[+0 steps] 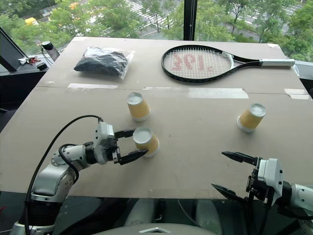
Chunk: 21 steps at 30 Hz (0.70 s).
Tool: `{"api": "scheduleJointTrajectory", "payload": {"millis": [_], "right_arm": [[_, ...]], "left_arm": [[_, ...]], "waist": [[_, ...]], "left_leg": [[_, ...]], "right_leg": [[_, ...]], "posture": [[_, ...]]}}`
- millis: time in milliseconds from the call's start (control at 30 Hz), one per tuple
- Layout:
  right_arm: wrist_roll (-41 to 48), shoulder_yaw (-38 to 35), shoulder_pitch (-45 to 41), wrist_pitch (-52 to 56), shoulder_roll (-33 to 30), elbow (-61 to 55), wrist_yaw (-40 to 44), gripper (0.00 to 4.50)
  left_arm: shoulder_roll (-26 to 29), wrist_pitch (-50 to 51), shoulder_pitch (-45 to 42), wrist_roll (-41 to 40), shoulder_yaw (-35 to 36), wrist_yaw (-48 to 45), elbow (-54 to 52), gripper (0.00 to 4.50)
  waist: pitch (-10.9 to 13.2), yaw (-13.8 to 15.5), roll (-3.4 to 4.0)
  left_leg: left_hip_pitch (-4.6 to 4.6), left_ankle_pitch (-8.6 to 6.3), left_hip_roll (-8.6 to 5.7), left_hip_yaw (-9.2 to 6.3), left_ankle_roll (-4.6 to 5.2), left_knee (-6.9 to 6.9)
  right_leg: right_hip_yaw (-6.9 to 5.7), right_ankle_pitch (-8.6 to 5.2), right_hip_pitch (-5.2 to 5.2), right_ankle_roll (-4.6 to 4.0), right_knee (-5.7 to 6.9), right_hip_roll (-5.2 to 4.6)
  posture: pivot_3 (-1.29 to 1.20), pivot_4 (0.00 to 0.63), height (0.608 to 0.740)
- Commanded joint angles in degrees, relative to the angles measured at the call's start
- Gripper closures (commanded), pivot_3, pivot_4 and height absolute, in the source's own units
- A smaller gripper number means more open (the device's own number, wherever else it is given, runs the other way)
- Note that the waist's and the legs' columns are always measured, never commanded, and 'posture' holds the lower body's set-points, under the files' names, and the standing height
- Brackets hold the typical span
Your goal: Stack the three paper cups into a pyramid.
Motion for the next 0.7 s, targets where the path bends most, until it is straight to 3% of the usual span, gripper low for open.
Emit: {"api": "scheduleJointTrajectory", "payload": {"millis": [33,67,233,400,700], "right_arm": [[-0.09,-1.14,0.73,-1.51,0.31,-1.86,-0.6,0.04],[-0.11,-1.1,0.85,-1.54,0.33,-2.0,-0.88,0.04],[-0.25,-0.99,1.57,-1.47,0.37,-2.92,-2.2,0.0],[-0.85,-0.66,2.01,-1.61,0.5,-3.35,-3.15,0.0],[-1.86,0.21,2.37,-1.52,1.12,-4.22,-4.94,0.0]], "left_arm": [[-0.65,-1.92,-1.17,0.75,-0.38,0.02,0.72,0.0],[-0.94,-2.18,-1.56,0.9,-0.75,-0.21,1.13,0.0],[-2.36,-3.08,-3.3,1.02,-1.46,-0.38,2.4,1.97],[-4.15,-2.11,-6.08,1.21,-2.18,1.83,2.44,2.02],[-11.52,0.3,-17.8,8.4,-8.36,9.57,9.51,2.02]], "waist": [[0.0,0.0,0.0],[0.0,0.05,0.0],[-0.01,0.14,0.0],[-0.01,0.15,0.01],[-0.03,0.15,-0.01]], "left_leg": [[0.0,0.0,0.01,-0.01,0.0,0.0],[0.01,0.0,0.01,-0.01,0.0,0.0],[0.0,0.0,0.0,-0.01,0.0,0.01],[0.0,0.01,0.0,-0.02,-0.01,0.01],[-0.02,0.04,-0.06,-0.08,-0.06,0.08]], "right_leg": [[-0.01,0.0,0.0,0.0,0.0,0.01],[-0.02,0.0,0.0,0.0,0.0,0.01],[-0.02,0.0,0.01,0.0,0.0,0.0],[-0.02,0.0,0.01,0.0,0.01,0.0],[-0.06,0.01,0.08,0.02,0.01,0.02]], "posture": [[0.0,0.15,0.74],[0.0,0.15,0.74],[0.0,0.15,0.74],[0.0,0.15,0.74],[0.0,0.15,0.74]]}}
